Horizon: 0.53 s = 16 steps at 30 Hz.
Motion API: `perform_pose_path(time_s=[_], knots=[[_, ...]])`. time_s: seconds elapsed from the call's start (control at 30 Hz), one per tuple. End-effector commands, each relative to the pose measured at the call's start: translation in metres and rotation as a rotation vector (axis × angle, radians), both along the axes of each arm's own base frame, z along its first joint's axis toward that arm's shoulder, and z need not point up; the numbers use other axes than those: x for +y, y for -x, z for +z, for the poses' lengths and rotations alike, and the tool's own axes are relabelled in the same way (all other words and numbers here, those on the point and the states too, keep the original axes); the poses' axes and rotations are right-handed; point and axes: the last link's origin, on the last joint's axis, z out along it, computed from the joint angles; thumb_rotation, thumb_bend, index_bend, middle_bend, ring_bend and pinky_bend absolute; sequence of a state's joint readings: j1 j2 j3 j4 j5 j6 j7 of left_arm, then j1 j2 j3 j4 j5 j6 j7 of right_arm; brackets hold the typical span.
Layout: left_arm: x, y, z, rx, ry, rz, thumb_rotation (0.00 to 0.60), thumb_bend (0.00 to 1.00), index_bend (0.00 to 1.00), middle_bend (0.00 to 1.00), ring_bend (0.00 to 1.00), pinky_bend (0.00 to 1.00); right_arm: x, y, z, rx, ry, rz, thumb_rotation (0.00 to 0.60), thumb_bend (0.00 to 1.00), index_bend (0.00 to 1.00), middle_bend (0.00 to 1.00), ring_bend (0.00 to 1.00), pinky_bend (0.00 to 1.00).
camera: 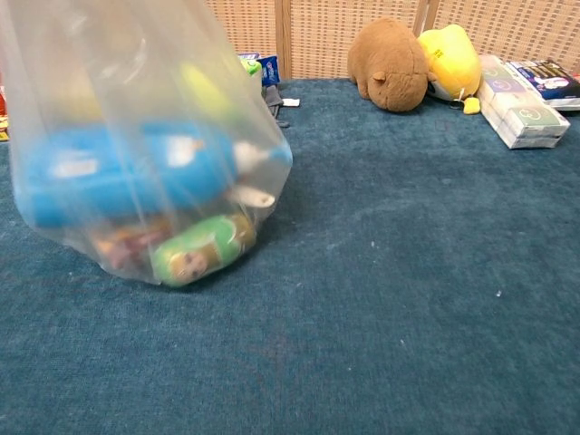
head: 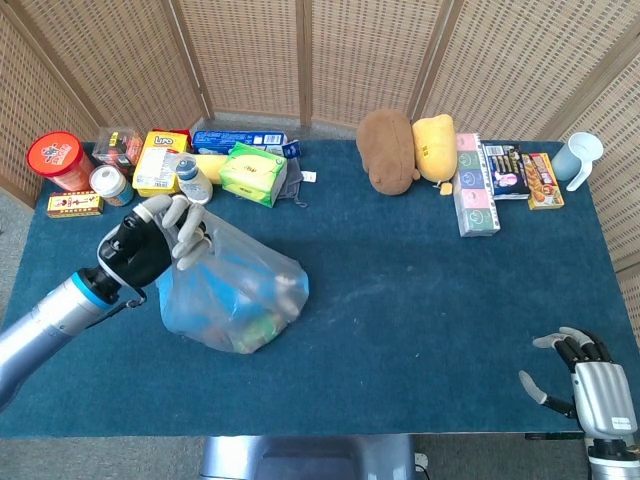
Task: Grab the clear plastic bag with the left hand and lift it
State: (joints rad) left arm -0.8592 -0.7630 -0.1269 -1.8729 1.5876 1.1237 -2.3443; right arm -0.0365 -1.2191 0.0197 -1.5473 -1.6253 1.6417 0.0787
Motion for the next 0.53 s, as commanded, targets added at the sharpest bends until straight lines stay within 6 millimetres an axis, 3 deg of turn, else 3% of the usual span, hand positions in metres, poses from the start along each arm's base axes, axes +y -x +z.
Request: perform_pose_path(time_s=[0.03,0.27,0.53], knots=[[0.0,-0.016,0.013,-0.014,-0.015,-0.017,0.307,0.64,0.67,0.65,0.74,0.75,0.001,0.0,0.001,-0.001,0.005,0.001,0.121,0.33,0.38,0.39,0.25,0.18],[0.004,-0.042,0.03,-0.026,-0.042,-0.031,0.307,0.64,0.67,0.65,0.74,0.75,0.002,0.0,0.001,-0.005,0.008,0.002,0.12,0.33,0.38,0.4,0.25,0.18],[0.01,-0.059,0.031,-0.018,-0.04,-0.027,0.309,0.64,0.67,0.65,0.74,0.75,0.003,0.003,0.003,-0.005,0.014,-0.008,0.12,0.33,0.38,0.4,0.25,0.18]])
